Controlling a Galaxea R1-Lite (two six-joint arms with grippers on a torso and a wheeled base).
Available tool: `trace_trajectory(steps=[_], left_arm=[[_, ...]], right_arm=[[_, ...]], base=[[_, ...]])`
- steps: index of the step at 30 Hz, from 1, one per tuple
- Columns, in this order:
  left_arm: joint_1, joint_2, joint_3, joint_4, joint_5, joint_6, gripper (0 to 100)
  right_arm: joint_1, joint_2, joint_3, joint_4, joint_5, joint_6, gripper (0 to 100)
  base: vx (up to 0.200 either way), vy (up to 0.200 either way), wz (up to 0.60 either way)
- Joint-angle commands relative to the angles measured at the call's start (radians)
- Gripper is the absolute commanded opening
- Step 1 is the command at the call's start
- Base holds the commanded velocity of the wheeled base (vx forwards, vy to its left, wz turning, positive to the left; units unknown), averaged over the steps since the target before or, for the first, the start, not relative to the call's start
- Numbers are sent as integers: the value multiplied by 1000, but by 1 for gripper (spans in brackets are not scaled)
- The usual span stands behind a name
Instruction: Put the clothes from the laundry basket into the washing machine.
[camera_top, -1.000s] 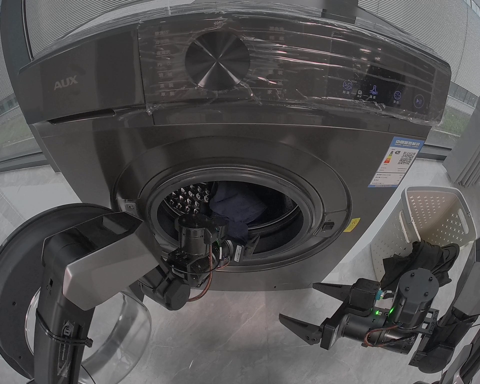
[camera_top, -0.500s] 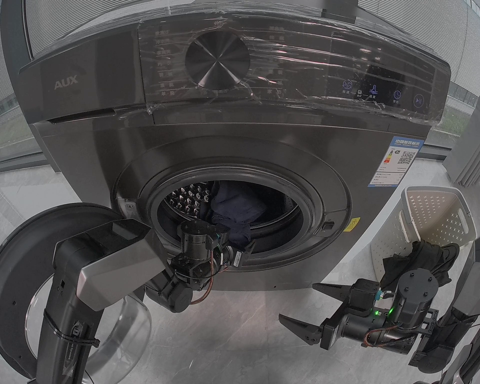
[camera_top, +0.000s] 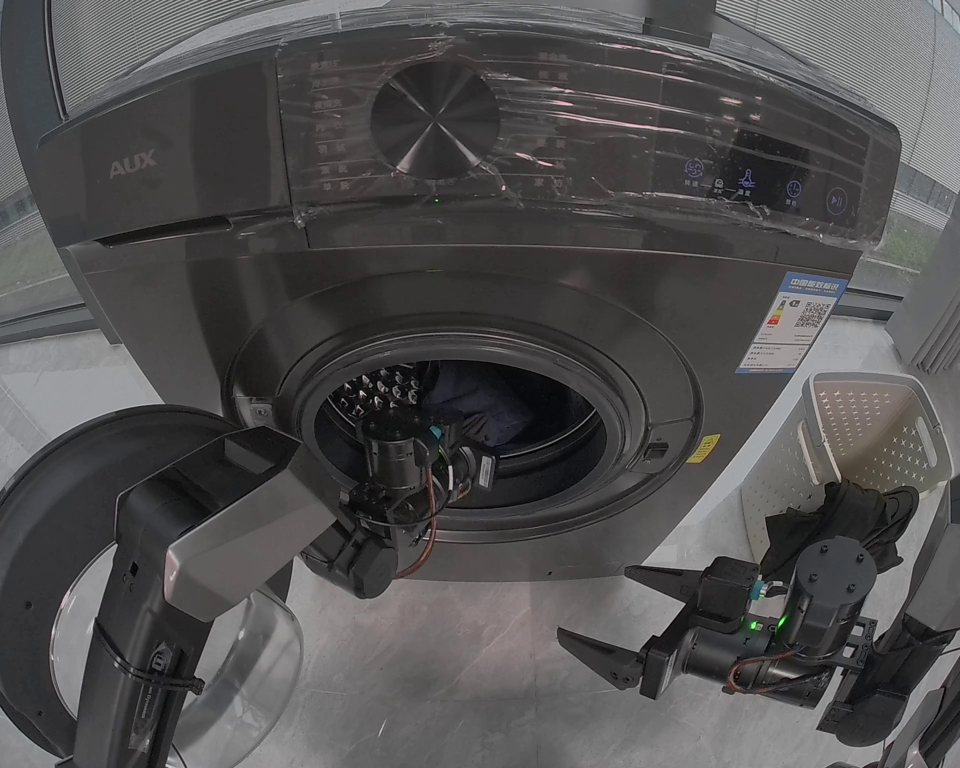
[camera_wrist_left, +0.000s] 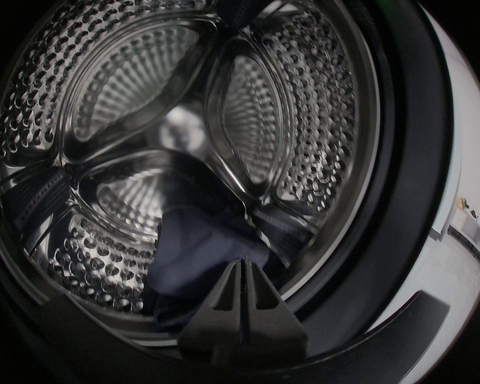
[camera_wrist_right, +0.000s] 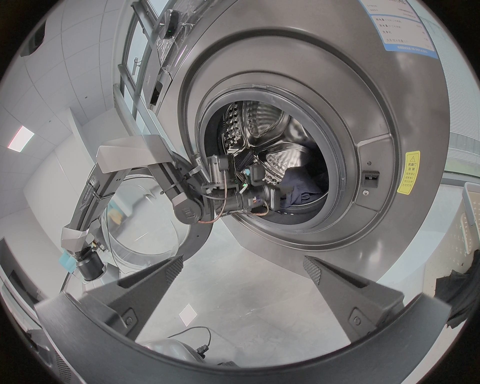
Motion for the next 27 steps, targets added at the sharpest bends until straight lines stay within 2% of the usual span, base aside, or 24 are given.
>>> trace_trajectory(steps=[1, 7, 9, 13, 15, 21, 22, 27], left_arm=[[15, 7, -95, -6, 8, -22, 0], [27, 47, -184, -10, 13, -44, 0], [38, 84, -244, -18, 24, -59, 0], [38, 136, -315, -36, 28, -61, 0], [40, 128, -284, -35, 41, -61, 0], [21, 12, -95, -4, 30, -56, 0], [10, -8, -69, 2, 28, -56, 100], [-17, -103, 52, 62, 18, -42, 100]], right_arm=[[0, 2, -1, 0, 0, 0, 100], [2, 5, -1, 0, 0, 2, 100], [5, 5, -1, 0, 0, 2, 100], [5, 11, -1, -2, 0, 2, 100], [5, 11, 0, -2, 0, 2, 100], [5, 11, 0, 0, 0, 2, 100], [5, 11, -1, -2, 0, 2, 100], [8, 11, -1, 0, 0, 2, 100]], base=[[0, 0, 0], [0, 0, 0], [0, 0, 0], [0, 0, 0], [0, 0, 0], [0, 0, 0], [0, 0, 0], [0, 0, 0]])
